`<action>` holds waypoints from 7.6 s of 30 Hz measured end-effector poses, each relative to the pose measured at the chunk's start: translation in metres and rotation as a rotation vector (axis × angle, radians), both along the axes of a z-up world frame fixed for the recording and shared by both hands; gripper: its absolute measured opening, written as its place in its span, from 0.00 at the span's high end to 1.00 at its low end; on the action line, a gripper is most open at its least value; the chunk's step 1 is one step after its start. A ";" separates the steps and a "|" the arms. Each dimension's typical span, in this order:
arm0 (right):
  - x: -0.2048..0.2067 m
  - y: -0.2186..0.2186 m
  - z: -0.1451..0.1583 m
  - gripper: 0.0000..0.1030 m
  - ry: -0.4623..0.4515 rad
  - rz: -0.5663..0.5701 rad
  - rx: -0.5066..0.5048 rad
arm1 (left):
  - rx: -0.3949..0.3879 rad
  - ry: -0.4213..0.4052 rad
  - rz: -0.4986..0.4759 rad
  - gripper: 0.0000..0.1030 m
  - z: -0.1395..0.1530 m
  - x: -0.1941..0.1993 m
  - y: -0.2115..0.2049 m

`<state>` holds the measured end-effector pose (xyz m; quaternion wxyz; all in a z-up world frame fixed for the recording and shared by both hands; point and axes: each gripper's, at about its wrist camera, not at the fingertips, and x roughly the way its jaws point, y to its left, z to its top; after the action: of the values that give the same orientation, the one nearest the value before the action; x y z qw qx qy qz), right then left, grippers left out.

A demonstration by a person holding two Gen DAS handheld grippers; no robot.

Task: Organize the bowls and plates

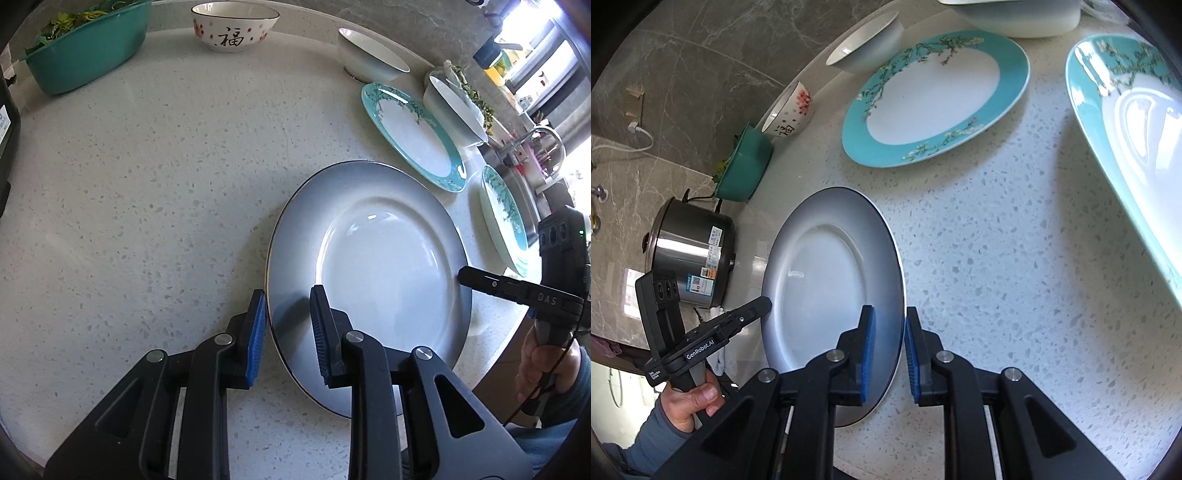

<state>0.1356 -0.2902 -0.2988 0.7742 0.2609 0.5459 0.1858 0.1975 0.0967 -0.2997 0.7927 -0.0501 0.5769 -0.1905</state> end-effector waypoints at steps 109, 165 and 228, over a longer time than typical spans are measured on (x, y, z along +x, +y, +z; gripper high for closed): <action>0.141 -0.127 0.033 0.90 0.202 -0.237 -0.022 | -0.148 0.182 -0.373 0.78 0.019 0.227 -0.150; 0.029 0.010 0.016 0.90 0.159 -0.056 -0.152 | 0.089 0.013 -0.300 0.78 0.002 0.039 -0.026; 0.050 -0.344 0.000 0.49 0.066 0.059 0.300 | -0.207 0.176 -0.124 0.44 -0.035 0.048 -0.325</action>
<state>0.1860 -0.6340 -0.2986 0.7024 0.3637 0.5445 0.2792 0.2458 -0.2281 -0.3342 0.7164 -0.1124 0.6234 -0.2924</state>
